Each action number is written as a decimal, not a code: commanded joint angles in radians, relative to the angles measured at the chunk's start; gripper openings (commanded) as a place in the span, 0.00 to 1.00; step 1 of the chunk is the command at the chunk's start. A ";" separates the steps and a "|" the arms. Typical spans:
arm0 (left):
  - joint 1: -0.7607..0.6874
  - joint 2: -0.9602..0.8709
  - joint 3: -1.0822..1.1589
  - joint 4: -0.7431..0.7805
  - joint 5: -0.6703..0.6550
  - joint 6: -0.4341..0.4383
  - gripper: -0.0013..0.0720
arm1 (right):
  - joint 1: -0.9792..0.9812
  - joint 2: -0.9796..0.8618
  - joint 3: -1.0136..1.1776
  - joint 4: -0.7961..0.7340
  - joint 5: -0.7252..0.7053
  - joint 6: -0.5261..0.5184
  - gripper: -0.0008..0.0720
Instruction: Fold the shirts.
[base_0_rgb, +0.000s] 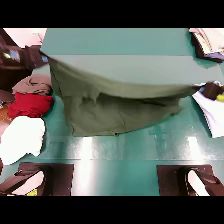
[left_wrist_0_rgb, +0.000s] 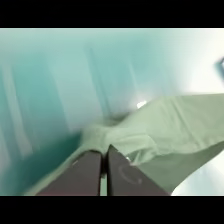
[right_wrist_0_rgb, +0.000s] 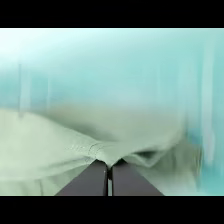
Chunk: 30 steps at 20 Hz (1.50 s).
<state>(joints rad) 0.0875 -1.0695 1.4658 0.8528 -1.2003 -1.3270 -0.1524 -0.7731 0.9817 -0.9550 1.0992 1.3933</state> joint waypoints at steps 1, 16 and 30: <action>0.000 0.001 0.201 -0.022 -0.003 0.000 0.06 | -0.016 0.017 0.148 0.018 -0.042 0.000 0.03; 0.000 0.173 0.679 -0.041 0.276 0.000 0.06 | -0.016 -0.223 1.027 -0.005 0.019 -0.053 0.03; 0.000 0.211 0.425 -0.036 0.126 -0.117 0.06 | -0.016 -0.226 1.091 -0.401 0.436 0.071 0.03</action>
<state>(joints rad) 0.0872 -0.8284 2.0243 0.7837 -0.9634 -1.3899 -0.1677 -0.9237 2.0712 -1.3453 1.3624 1.4284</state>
